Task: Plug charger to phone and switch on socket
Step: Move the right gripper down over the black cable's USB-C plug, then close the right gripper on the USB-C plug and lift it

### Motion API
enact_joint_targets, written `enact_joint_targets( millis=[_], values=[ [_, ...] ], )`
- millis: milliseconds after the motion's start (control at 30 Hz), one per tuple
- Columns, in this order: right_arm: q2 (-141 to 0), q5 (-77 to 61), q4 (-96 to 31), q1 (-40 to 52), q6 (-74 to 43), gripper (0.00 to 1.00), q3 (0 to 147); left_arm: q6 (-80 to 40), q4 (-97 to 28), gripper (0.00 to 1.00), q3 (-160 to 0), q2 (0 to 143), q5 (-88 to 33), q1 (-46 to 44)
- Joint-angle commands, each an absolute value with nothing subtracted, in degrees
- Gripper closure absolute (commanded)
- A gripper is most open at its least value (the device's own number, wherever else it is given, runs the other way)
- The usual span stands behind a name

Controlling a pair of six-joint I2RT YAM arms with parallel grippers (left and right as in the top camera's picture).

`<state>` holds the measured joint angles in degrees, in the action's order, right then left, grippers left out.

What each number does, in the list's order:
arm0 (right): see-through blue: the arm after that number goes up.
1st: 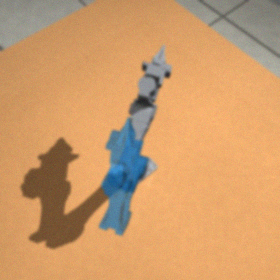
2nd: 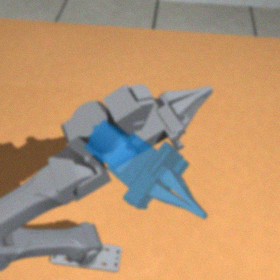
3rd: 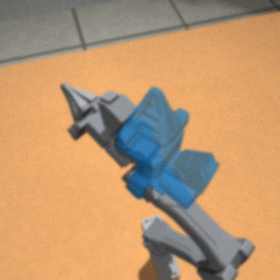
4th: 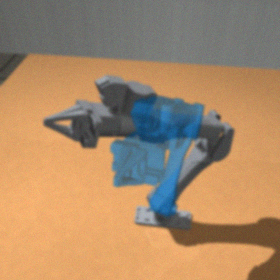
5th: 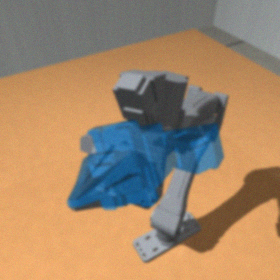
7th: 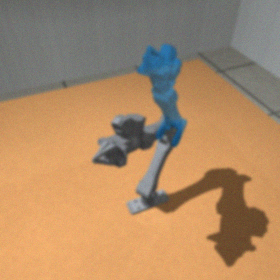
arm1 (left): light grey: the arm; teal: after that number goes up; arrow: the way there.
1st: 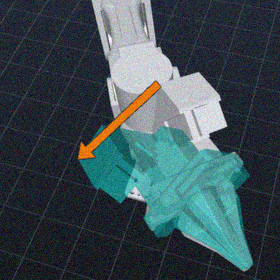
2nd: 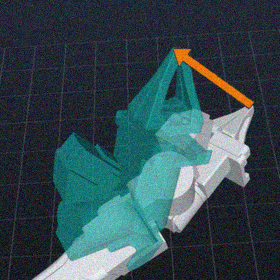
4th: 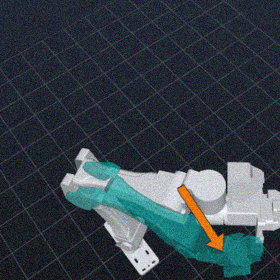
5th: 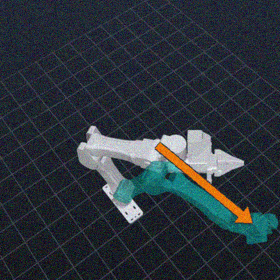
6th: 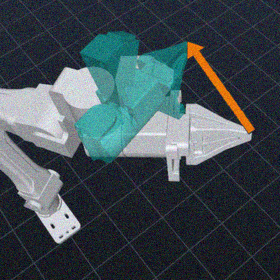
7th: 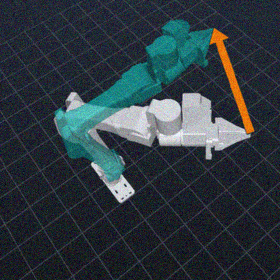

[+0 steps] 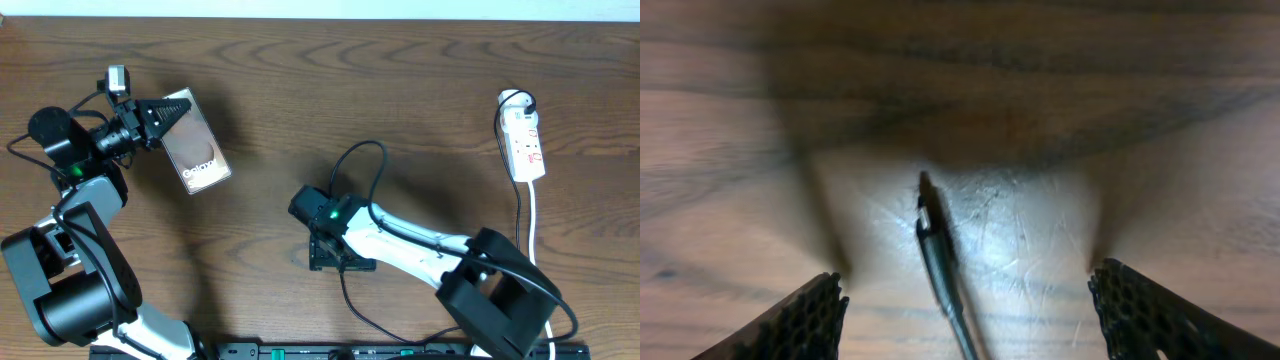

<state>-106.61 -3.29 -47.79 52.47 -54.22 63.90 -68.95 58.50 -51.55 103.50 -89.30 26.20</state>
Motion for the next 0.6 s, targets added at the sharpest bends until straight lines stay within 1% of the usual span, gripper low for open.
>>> enact_joint_targets(
  millis=[0, 67, 167, 267, 367, 500, 567],
  values=[
    [-108.4, -5.0, -47.5, 51.7, -54.2, 0.28, 63.7, -68.8, 58.8, 0.93, -51.9, 102.7, -90.0, 26.2],
    [-108.7, -5.6, -47.5, 51.2, -54.2, 0.32, 63.7, -68.8, 58.8, 0.93, -51.9, 102.7, -90.0, 26.2],
    [-109.1, -5.8, -47.6, 51.0, -54.2, 0.33, 63.7, -68.6, 58.8, 0.92, -51.9, 102.7, -90.0, 26.2],
    [-109.1, -5.8, -47.6, 51.0, -54.2, 0.39, 63.7, -68.5, 58.8, 0.92, -51.9, 102.7, -90.0, 26.2],
    [-109.1, -5.8, -47.5, 50.9, -54.2, 0.43, 63.7, -67.7, 58.8, 0.93, -51.9, 102.7, -90.0, 26.2],
    [-109.1, -5.8, -47.6, 50.9, -54.2, 0.56, 63.7, -67.7, 58.8, 0.92, -51.9, 102.7, -90.0, 26.2],
    [-109.1, -5.8, -47.6, 50.9, -54.2, 0.66, 63.7, -67.7, 58.8, 0.93, -51.9, 102.7, -90.0, 26.2]
  ],
)
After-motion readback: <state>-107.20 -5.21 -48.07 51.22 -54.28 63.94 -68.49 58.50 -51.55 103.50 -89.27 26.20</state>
